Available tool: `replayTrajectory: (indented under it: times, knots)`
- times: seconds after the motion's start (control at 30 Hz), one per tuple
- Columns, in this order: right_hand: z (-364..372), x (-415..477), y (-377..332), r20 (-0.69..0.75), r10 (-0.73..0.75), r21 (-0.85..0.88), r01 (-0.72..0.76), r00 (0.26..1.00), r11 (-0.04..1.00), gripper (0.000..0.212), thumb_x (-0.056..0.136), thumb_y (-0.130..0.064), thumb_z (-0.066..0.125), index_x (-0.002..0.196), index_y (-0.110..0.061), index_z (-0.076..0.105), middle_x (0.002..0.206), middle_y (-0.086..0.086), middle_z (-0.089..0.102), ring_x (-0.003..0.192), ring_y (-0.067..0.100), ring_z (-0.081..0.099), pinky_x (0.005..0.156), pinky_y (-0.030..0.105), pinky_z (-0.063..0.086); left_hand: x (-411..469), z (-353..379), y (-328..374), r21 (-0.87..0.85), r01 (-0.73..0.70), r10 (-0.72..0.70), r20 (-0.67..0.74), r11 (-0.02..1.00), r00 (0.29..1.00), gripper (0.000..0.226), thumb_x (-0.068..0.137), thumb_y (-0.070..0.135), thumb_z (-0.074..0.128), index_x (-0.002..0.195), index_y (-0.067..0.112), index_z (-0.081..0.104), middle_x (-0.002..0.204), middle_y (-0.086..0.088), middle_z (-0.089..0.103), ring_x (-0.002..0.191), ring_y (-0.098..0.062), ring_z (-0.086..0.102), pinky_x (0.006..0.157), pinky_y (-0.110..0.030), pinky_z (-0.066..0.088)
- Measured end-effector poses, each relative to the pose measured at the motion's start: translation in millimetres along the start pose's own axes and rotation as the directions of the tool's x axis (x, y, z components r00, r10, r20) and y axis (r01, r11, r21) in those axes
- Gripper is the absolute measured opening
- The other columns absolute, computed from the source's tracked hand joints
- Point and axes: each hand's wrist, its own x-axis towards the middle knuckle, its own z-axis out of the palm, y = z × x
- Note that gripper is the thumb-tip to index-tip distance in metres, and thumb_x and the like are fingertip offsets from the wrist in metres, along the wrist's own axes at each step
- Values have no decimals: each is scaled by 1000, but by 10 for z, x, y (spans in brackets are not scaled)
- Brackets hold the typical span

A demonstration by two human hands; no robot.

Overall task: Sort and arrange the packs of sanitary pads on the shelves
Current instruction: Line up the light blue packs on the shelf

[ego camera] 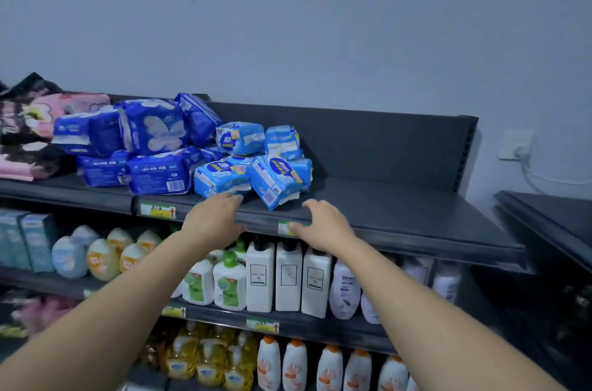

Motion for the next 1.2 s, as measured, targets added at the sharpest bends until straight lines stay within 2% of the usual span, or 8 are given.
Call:
replayTrajectory:
  times: [0.13,0.4,0.57,0.63,0.77,0.93,1.1,1.2]
  knots:
    - [171,472,-4,5,97,232,-96,995,968,60,90,-54,54,136,-16,46,135,6,52,125,24,49,96,34,41,433,126,-246,-31,48,-49,-43,998,998,54,93,44,54,139,16,44,141,-2,46,128,-22,45,101,-39,43]
    - [491,1358,-84,44,386,637,-324,921,700,54,90,-56,50,123,-13,50,123,4,59,108,22,58,92,39,49,1344,347,-775,-196,108,-140,-155,975,978,49,101,36,41,142,10,40,142,-15,40,130,-34,38,101,-47,40]
    - [516,1577,-111,250,331,813,-383,910,439,43,83,-48,70,112,-18,59,110,-5,61,97,13,52,84,31,34,1771,322,-960,-313,233,-227,56,921,972,68,96,41,51,150,10,24,150,-16,33,138,-34,32,108,-42,32]
    - [517,1632,-100,240,301,835,-355,923,421,47,80,-46,74,115,-19,58,107,-10,62,92,7,54,83,28,34,1876,244,-1045,-379,301,-232,219,875,948,88,86,44,65,152,11,18,155,-14,30,141,-31,30,109,-38,31]
    - [579,1681,-119,158,240,908,-236,958,346,40,79,-30,79,112,-23,58,102,-13,69,85,0,62,65,18,39,1923,125,-1182,-449,321,-146,382,834,913,98,43,56,88,124,13,55,134,-6,56,112,-21,55,86,-32,45]
    - [626,1701,-176,-28,266,991,-9,964,136,52,75,-9,79,118,-28,57,107,-1,73,95,18,71,77,34,55,1906,207,-1103,-505,205,-56,295,838,954,120,26,61,85,132,28,40,131,-6,42,124,-27,42,102,-39,40]
    - [614,1563,-228,-285,314,944,208,905,257,69,62,-31,90,121,-38,53,131,4,53,106,9,66,86,30,57,1816,296,-1049,-775,91,62,166,626,984,85,51,17,95,119,23,44,100,0,69,84,-11,68,69,-24,52]
    - [608,1418,-198,-392,359,907,291,847,303,84,71,-17,86,139,-33,39,140,-4,43,116,4,58,92,24,53,1721,388,-956,-868,8,-44,-17,496,999,96,44,14,91,125,31,42,125,-3,52,100,-15,62,72,-18,49]
